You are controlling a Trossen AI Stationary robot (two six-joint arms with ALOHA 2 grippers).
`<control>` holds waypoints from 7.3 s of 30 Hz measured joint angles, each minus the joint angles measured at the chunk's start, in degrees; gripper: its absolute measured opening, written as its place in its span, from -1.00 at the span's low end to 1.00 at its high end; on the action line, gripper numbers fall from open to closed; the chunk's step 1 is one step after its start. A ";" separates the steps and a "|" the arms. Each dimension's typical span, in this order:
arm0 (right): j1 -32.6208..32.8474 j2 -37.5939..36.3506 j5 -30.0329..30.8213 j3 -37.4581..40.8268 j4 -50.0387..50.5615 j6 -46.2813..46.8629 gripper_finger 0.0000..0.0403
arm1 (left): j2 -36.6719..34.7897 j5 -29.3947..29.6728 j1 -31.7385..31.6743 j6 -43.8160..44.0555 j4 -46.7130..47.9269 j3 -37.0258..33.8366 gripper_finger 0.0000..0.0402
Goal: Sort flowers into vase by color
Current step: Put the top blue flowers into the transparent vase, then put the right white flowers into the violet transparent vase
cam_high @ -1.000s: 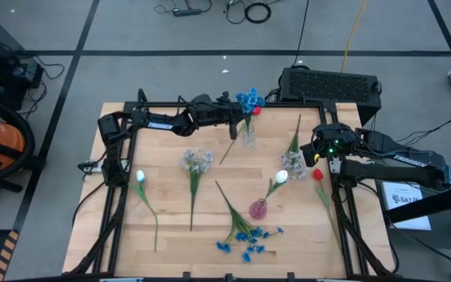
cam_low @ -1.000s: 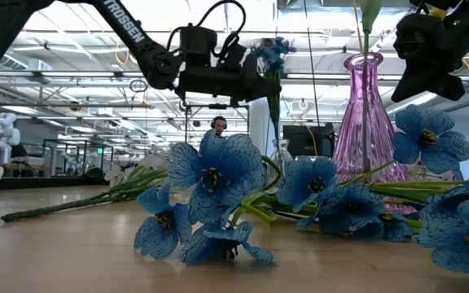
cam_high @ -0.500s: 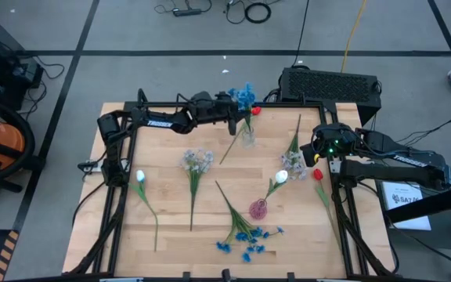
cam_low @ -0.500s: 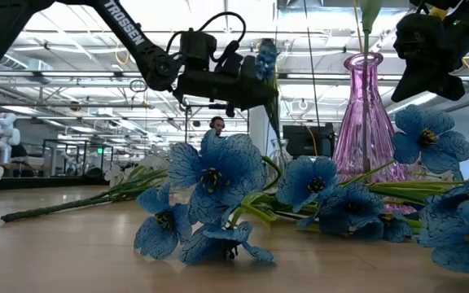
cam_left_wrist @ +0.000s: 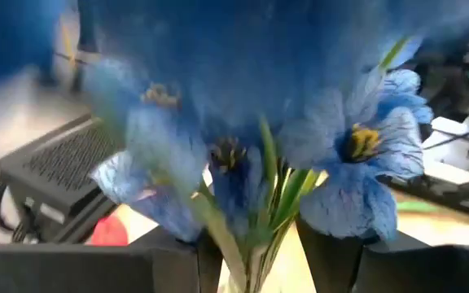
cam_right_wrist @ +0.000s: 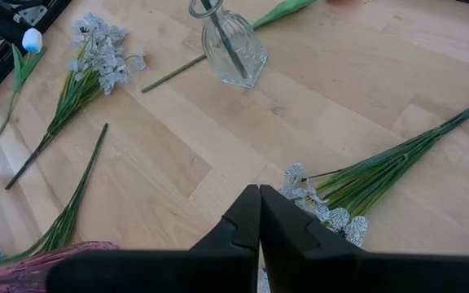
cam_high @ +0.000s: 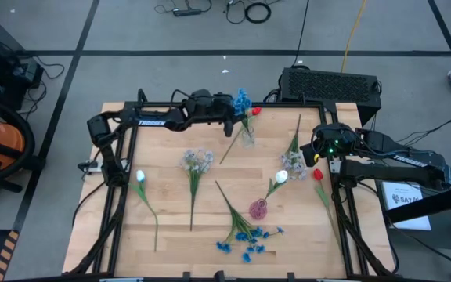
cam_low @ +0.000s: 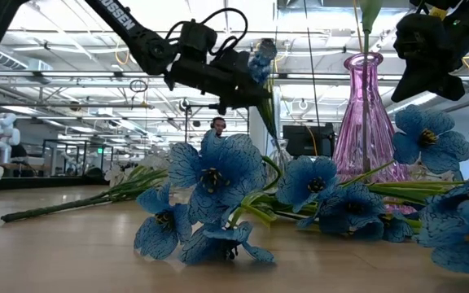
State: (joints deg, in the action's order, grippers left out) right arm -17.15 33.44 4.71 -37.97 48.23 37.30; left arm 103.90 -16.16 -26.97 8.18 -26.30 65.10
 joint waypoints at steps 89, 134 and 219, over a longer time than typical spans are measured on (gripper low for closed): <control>-14.47 43.25 4.24 7.77 -16.98 -132.93 -0.13 | -45.36 33.22 31.25 32.08 22.55 -31.67 -0.45; 26.02 18.37 39.61 -28.66 -33.00 -23.87 -1.00 | -45.32 24.09 31.22 23.92 22.81 -31.65 -0.45; 62.89 57.40 72.93 -43.11 8.59 39.45 -1.00 | -45.34 22.36 31.18 24.09 29.81 -31.63 -0.45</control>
State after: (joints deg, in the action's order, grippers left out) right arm 45.74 90.85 77.64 -81.08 56.81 76.75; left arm 58.57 6.20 4.21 32.27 3.51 33.47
